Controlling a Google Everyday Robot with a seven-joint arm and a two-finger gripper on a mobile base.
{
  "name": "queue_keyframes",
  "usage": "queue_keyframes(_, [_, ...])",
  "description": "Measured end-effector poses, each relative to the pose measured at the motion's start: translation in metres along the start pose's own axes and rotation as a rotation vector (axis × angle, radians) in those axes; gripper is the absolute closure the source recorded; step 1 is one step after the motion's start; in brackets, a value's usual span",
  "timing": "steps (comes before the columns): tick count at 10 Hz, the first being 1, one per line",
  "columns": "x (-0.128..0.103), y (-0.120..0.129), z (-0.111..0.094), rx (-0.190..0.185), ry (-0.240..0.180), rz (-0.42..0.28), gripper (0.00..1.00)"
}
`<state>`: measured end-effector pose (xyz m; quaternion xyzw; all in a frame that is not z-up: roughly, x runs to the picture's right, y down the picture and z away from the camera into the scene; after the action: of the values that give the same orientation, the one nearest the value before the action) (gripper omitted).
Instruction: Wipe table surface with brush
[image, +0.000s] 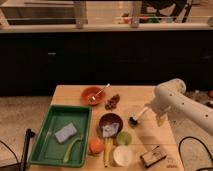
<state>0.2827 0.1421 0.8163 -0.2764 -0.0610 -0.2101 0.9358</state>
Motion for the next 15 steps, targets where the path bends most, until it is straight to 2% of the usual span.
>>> queue_keyframes(4, [0.002,-0.018,0.007,-0.002,0.004,-0.026,0.2])
queue_keyframes(10, [0.002,-0.037,0.023,-0.012,-0.015,-0.054,0.2])
queue_keyframes(15, [0.004,-0.047,0.046,-0.036,-0.034,-0.046,0.2])
